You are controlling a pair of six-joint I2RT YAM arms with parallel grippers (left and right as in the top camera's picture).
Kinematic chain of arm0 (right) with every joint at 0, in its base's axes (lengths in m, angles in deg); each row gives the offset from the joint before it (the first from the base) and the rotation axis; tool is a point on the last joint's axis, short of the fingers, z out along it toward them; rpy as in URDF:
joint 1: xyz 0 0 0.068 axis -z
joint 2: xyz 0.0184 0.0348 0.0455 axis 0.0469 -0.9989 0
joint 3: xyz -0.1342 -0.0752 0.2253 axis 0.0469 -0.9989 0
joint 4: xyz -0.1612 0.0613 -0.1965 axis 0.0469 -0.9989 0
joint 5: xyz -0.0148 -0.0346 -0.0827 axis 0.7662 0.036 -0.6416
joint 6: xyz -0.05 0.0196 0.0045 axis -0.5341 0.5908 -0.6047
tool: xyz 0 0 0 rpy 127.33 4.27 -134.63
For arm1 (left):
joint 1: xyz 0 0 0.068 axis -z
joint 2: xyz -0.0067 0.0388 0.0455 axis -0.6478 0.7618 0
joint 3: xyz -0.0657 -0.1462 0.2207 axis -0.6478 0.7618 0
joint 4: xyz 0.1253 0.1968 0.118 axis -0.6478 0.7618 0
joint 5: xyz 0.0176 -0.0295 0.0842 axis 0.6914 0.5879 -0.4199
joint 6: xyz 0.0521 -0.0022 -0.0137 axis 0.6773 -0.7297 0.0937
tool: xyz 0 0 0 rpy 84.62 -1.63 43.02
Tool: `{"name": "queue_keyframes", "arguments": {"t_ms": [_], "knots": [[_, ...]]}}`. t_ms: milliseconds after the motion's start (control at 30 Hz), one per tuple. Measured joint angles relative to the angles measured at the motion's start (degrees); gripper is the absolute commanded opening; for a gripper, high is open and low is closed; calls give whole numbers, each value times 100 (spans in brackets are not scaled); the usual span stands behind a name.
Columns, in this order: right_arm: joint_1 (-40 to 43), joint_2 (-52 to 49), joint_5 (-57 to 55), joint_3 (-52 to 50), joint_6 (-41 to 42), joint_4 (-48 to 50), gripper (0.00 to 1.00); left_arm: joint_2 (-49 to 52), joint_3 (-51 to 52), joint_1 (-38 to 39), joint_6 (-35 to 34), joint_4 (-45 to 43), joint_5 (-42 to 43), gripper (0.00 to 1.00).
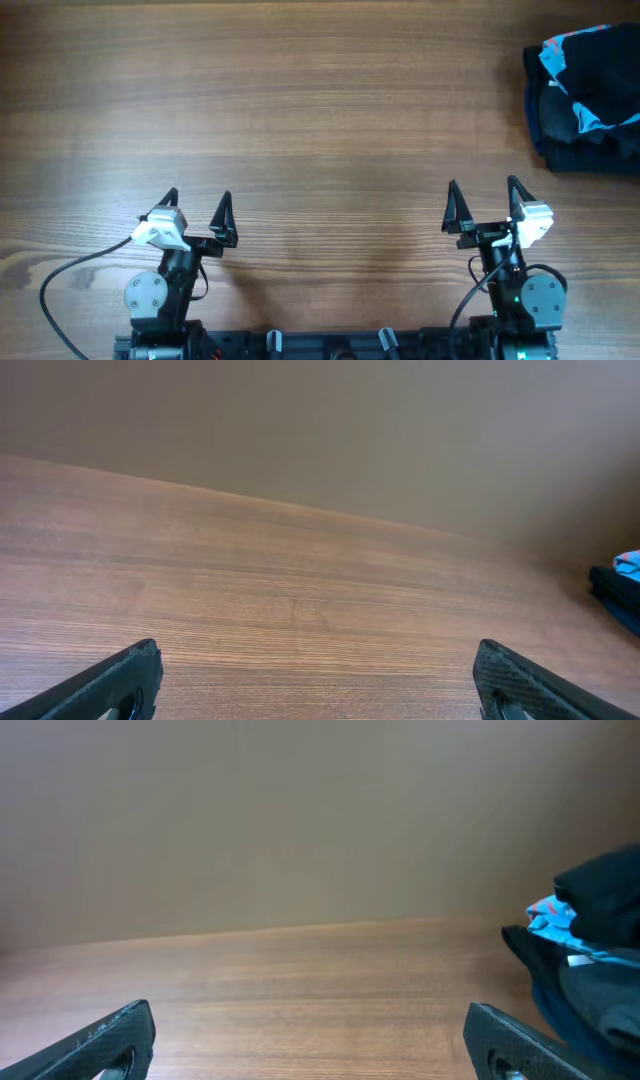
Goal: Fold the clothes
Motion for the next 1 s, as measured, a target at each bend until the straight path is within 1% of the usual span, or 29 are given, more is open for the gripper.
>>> {"name": "queue_keyframes", "arguments": {"t_ms": [100,200,500,1000], "knots": [[0,7,144,-282,-197,227,100,2,0,0,0,0,-2,100],[2,7,214,-435,-238,140,100,0,0,0,0,0,0,100],[0,13,214,-433,-535,26,100,2,0,0,0,0,-2,100],[0,13,214,-433,-562,28,100,0,0,0,0,0,-2,100]]}}
